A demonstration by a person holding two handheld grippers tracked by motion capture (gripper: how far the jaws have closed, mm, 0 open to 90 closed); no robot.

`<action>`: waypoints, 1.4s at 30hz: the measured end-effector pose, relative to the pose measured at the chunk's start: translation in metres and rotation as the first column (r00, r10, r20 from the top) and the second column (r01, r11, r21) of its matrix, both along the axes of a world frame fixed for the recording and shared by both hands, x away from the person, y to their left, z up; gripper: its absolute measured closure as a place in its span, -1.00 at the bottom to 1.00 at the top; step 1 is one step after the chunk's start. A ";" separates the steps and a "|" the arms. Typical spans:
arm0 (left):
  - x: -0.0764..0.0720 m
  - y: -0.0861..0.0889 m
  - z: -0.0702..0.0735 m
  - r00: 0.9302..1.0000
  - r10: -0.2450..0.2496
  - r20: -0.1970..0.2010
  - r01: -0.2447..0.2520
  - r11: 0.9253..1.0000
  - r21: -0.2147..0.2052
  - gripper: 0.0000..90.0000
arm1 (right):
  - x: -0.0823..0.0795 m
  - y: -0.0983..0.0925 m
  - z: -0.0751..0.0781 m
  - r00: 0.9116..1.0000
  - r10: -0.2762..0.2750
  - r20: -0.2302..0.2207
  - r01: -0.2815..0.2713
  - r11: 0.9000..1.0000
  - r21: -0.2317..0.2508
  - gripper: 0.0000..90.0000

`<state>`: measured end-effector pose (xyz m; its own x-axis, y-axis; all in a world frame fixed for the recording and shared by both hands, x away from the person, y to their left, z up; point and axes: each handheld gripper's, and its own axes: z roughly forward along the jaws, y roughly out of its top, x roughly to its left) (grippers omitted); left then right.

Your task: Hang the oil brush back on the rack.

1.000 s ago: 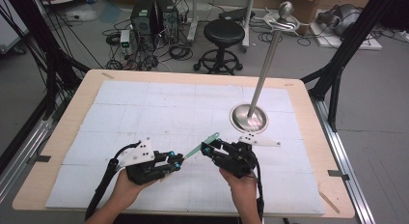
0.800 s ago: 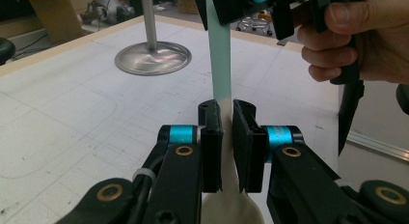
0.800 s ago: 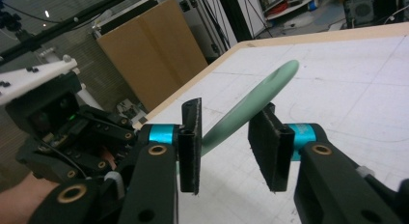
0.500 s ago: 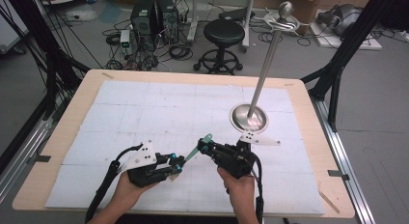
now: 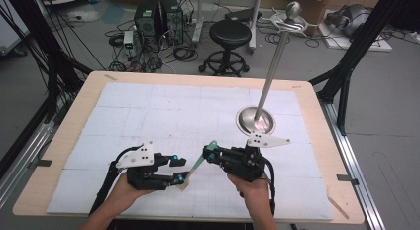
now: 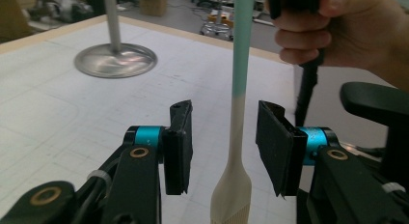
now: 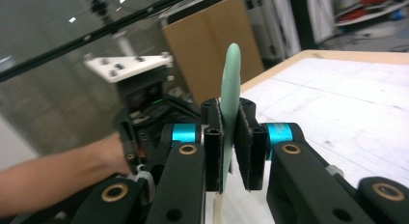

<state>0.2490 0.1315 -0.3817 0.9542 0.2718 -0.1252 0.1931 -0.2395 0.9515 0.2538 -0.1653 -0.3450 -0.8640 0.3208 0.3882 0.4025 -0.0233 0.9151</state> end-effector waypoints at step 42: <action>0.001 -0.009 0.000 0.997 -0.056 -0.048 0.051 0.993 -0.104 0.87 | -0.005 0.017 -0.001 0.996 0.035 0.079 -0.041 0.996 0.077 0.80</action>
